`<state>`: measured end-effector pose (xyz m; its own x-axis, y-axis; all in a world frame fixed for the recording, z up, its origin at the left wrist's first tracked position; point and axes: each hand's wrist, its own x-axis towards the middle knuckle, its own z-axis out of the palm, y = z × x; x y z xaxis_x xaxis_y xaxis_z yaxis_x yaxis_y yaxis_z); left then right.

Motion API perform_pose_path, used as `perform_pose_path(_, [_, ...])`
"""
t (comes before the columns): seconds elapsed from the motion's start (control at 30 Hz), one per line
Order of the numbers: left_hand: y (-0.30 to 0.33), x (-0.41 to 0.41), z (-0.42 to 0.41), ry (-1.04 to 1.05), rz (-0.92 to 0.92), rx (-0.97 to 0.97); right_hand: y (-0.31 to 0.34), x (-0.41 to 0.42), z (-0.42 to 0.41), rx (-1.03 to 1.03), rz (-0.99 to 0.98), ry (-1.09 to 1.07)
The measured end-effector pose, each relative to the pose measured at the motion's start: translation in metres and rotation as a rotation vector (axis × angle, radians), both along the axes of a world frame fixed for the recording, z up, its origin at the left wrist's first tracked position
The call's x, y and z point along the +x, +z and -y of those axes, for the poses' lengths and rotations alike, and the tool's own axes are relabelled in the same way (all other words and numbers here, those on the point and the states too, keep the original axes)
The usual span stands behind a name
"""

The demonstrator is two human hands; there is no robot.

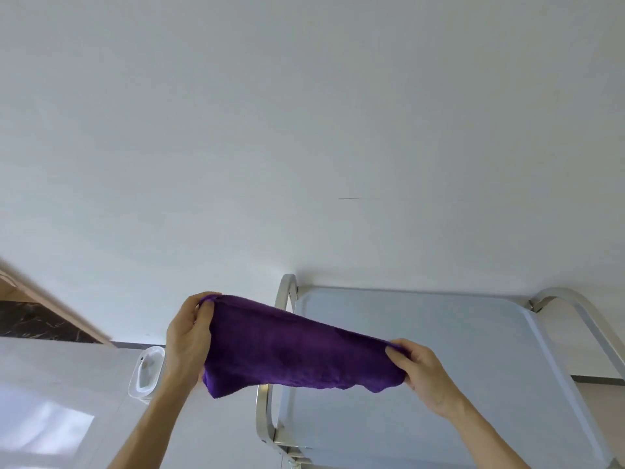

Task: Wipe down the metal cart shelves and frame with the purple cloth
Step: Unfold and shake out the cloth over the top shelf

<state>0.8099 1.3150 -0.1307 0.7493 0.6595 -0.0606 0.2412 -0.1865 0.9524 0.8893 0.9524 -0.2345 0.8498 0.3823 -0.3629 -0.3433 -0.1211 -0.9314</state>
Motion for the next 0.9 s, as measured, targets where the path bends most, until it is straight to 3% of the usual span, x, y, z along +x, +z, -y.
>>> perform_pose_path(0.13, [-0.041, -0.016, -0.033, 0.102, -0.105, -0.094, 0.004, 0.012, -0.025, 0.023, -0.079, 0.014])
perform_pose_path(0.37, [-0.076, -0.019, -0.081, 0.061, -0.232, -0.135, -0.012, 0.014, -0.07, -0.012, -0.207, 0.053])
perform_pose_path(0.53, [-0.085, 0.022, -0.107, -0.003, -0.288, -0.12, -0.014, 0.045, -0.112, -0.179, -0.088, -0.101])
perform_pose_path(0.73, [-0.1, 0.067, -0.105, -0.101, -0.336, -0.063, -0.016, 0.082, -0.145, -0.519, 0.073, -0.205])
perform_pose_path(0.9, [-0.116, 0.066, -0.079, -0.265, -0.351, -0.05, -0.026, 0.068, -0.149, -0.678, 0.051, -0.091])
